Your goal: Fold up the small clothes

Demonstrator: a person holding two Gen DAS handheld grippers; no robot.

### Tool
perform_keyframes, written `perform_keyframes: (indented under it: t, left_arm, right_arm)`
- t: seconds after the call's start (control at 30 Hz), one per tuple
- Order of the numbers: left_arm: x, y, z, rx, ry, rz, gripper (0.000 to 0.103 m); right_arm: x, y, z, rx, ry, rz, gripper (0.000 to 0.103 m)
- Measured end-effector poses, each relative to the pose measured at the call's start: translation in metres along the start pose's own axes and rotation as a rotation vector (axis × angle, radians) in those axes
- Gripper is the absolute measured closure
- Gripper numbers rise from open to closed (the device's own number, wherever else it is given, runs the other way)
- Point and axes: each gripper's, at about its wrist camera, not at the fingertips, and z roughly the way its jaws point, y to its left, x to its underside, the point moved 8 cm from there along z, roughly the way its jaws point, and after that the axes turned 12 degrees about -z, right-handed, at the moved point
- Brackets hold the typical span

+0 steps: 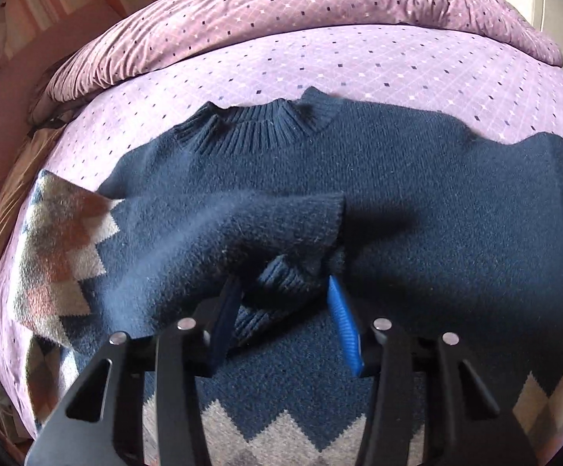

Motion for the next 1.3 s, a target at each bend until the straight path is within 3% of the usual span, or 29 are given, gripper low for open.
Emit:
perform_keyframes:
  t: [0.03,0.1,0.2,0.43,0.57,0.67,0.77,0.83,1.0,1.17,1.23,1.3]
  left_arm:
    - [-0.001,0.0,-0.001,0.001,-0.003,-0.003,0.003]
    - [-0.001,0.0,-0.001,0.001,-0.006,-0.006,0.003]
    - [-0.001,0.002,-0.001,-0.004,-0.004,-0.004,0.003]
    - [-0.007,0.01,-0.007,-0.016,-0.018,-0.019,0.003]
    - [-0.012,0.01,-0.008,-0.007,-0.019,-0.025,0.003]
    - [-0.012,0.01,-0.008,-0.012,-0.024,-0.023,0.003]
    - [-0.009,0.009,-0.006,-0.004,-0.011,-0.033,0.003]
    - [-0.005,0.008,-0.004,-0.001,-0.001,-0.04,0.003]
    - [0.0,0.003,0.001,0.004,0.021,-0.035,0.003]
    - [-0.002,-0.002,-0.003,0.011,0.009,-0.027,0.003]
    - [-0.004,-0.004,-0.003,0.017,0.008,-0.032,0.003]
    - [-0.005,-0.006,-0.003,0.027,0.009,-0.037,0.003]
  right_arm:
    - [0.0,0.0,0.002,0.001,0.006,0.002,0.058]
    - [0.001,0.002,0.007,0.029,0.015,-0.007,0.079]
    - [0.003,0.002,0.004,0.045,-0.008,-0.005,0.091]
    - [-0.011,-0.003,-0.039,0.027,-0.177,-0.053,0.092]
    - [-0.027,-0.025,-0.08,0.138,-0.291,-0.123,0.092]
    - [-0.031,-0.062,-0.103,0.242,-0.325,-0.132,0.092]
    - [-0.021,-0.092,-0.107,0.342,-0.294,-0.172,0.092]
    - [-0.007,-0.109,-0.094,0.362,-0.232,-0.173,0.092]
    - [0.035,-0.133,-0.048,0.284,-0.046,-0.103,0.092]
    - [0.055,-0.139,-0.044,0.208,0.007,-0.021,0.088]
    - [0.057,-0.142,-0.048,0.177,0.01,0.001,0.081]
    - [0.055,-0.144,-0.06,0.146,-0.029,0.024,0.051]
